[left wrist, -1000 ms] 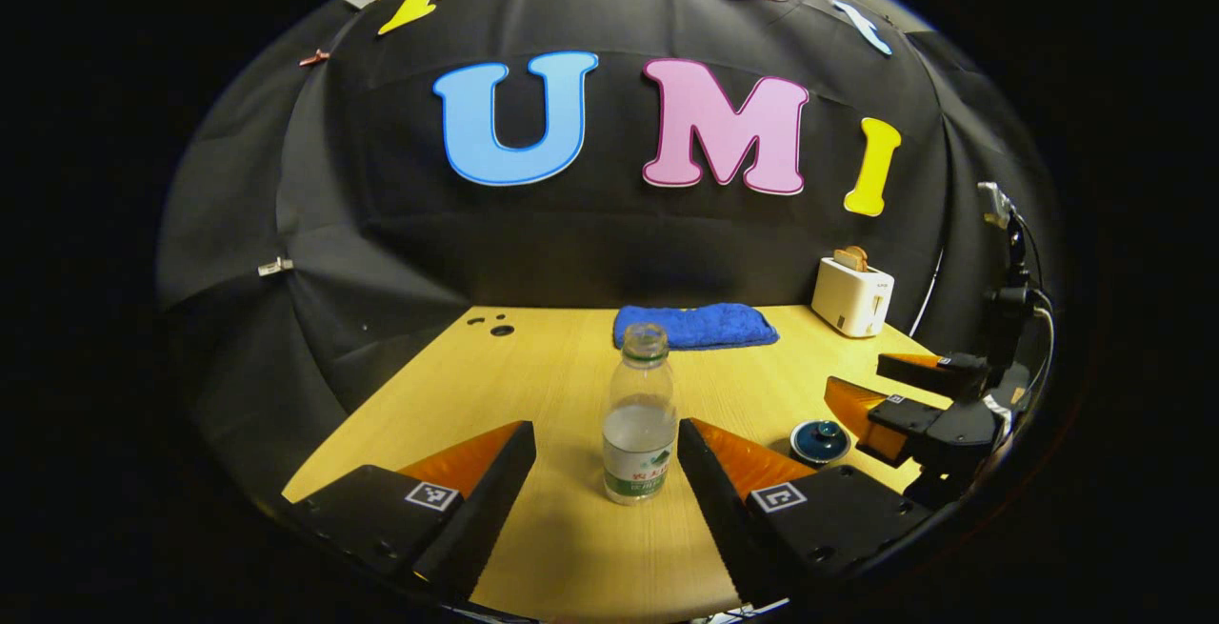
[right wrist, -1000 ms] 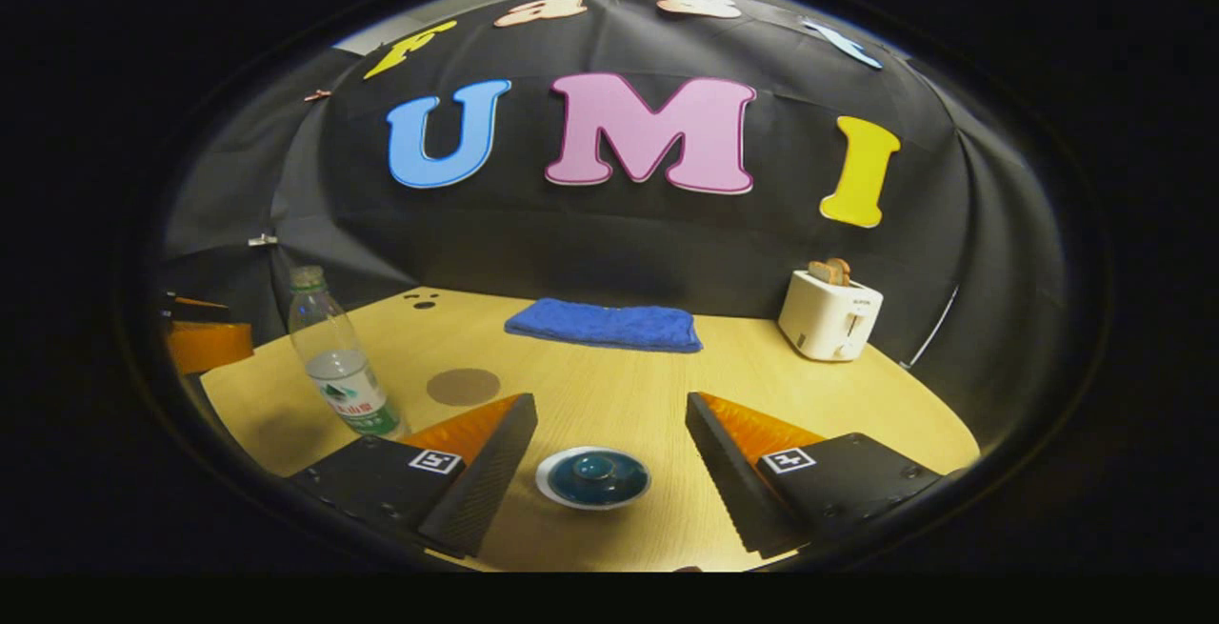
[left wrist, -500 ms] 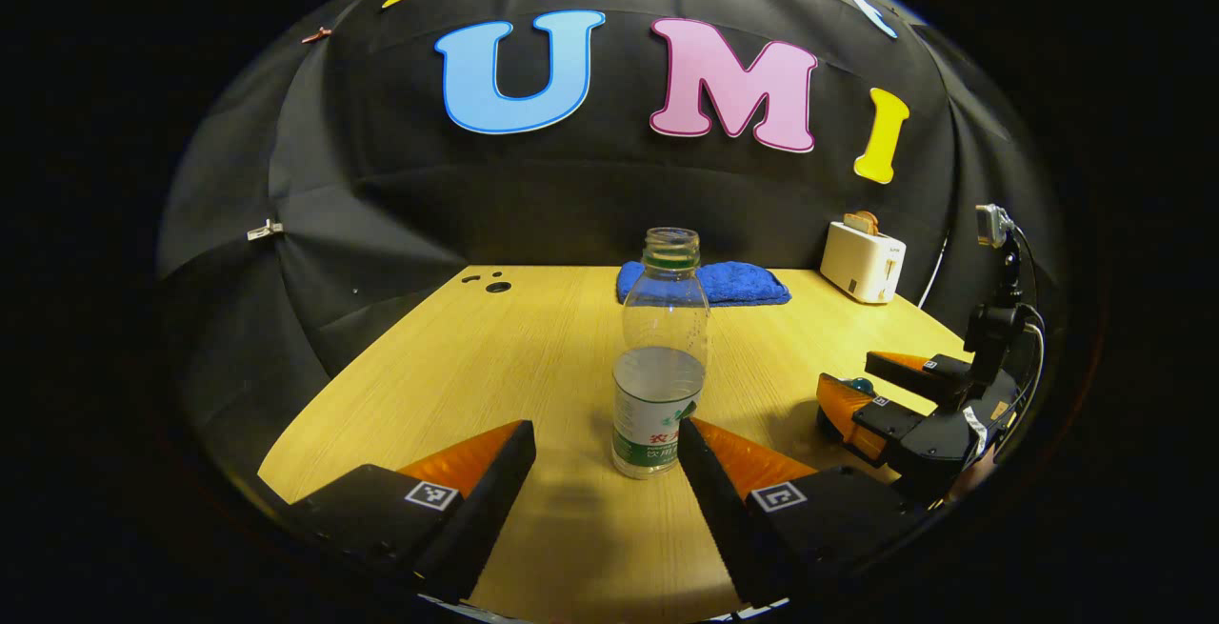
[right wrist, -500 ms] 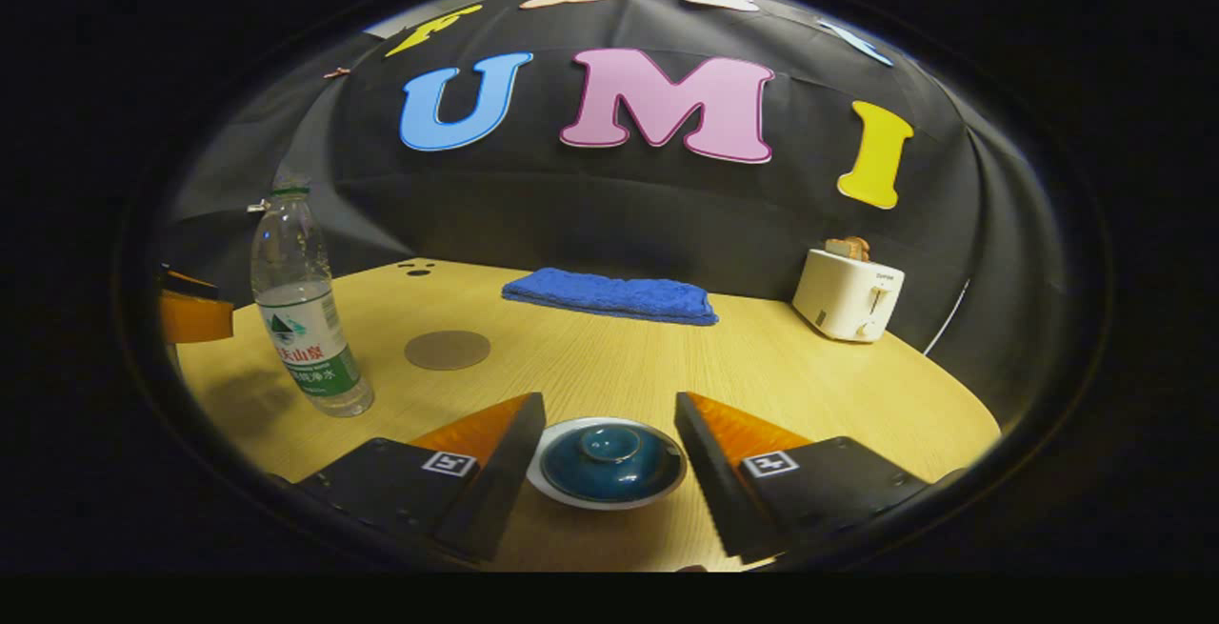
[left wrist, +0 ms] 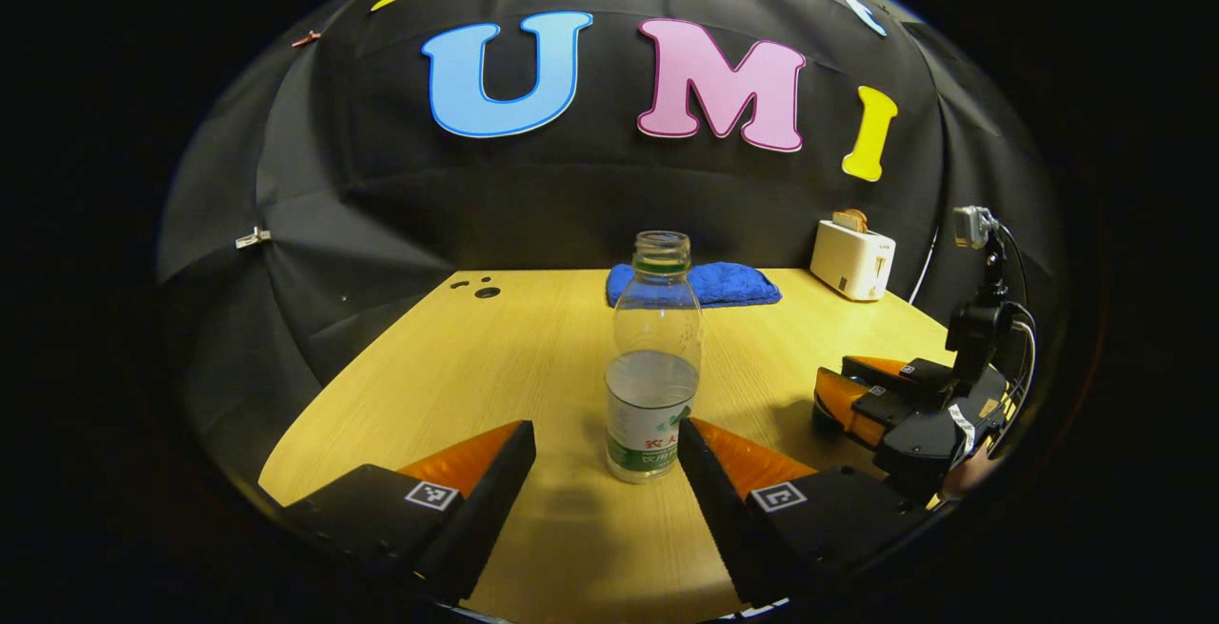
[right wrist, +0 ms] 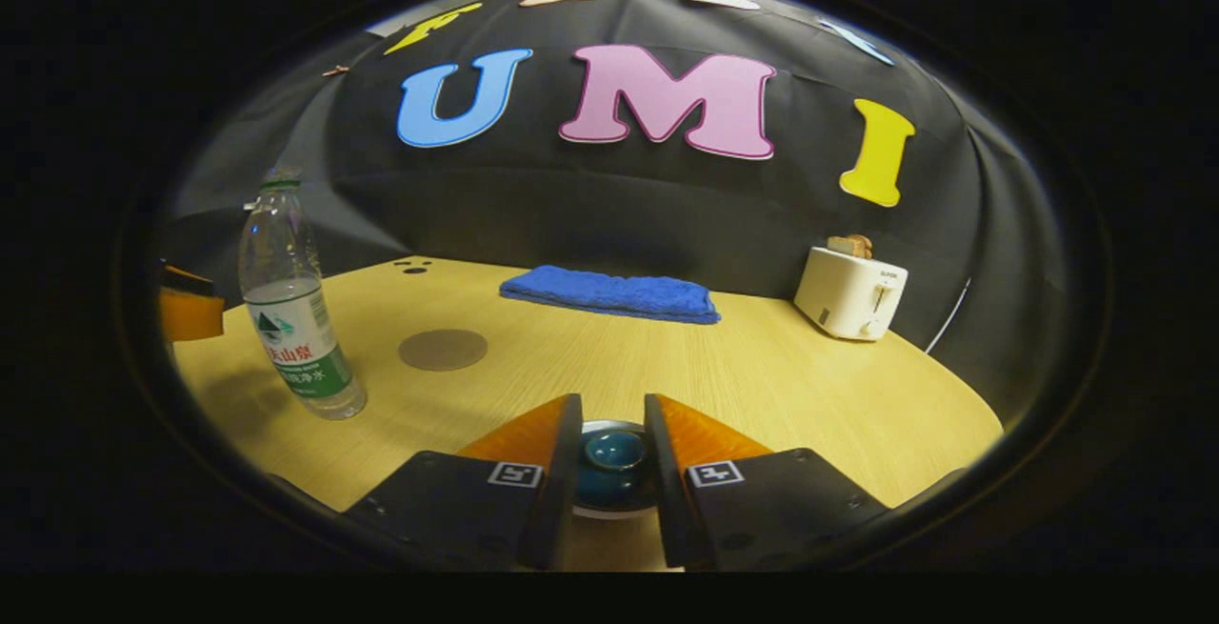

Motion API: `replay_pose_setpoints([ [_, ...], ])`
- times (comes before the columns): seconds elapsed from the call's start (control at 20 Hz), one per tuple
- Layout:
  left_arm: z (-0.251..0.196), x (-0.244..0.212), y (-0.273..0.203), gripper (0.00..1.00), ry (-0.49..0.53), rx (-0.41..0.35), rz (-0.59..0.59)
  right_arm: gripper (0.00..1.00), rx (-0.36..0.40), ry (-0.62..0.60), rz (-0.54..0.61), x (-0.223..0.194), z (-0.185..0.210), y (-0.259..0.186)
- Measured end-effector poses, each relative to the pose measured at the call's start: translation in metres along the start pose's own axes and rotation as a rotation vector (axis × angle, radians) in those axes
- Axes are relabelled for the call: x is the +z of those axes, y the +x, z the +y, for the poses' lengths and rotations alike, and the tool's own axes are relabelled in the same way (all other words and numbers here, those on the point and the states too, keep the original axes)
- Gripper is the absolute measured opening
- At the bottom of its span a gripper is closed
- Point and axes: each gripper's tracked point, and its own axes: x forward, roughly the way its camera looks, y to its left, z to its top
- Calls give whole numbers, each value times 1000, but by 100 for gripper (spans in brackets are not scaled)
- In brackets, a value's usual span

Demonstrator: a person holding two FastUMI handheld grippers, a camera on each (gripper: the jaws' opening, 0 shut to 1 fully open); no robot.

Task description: Open the teacup lid with one hand, grasp the water bottle and pour water into the teacup with the other hand; after pouring, place the water bottle on the coaster and then close the teacup lid.

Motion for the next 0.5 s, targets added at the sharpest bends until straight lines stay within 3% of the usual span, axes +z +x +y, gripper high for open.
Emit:
replay_pose_setpoints([
  [0.1, 0, -1, 1, 95, -8, -5, 3, 41, -2, 1, 0, 1, 0, 0],
  [0.15, 0, -2, 2, 95, -8, -7, 2, 35, 5, 1, -1, 1, 1, 0],
  [0.25, -3, -1, 3, 95, 18, -22, -10, 39, 18, 4, 1, 1, 1, -1],
  [0.4, -15, -4, 14, 95, 81, -49, -32, 24, 31, -3, 10, 4, 0, -2],
  [0.5, -18, -9, 21, 96, 79, -68, -27, 23, 33, -8, -5, 15, -2, -3],
])
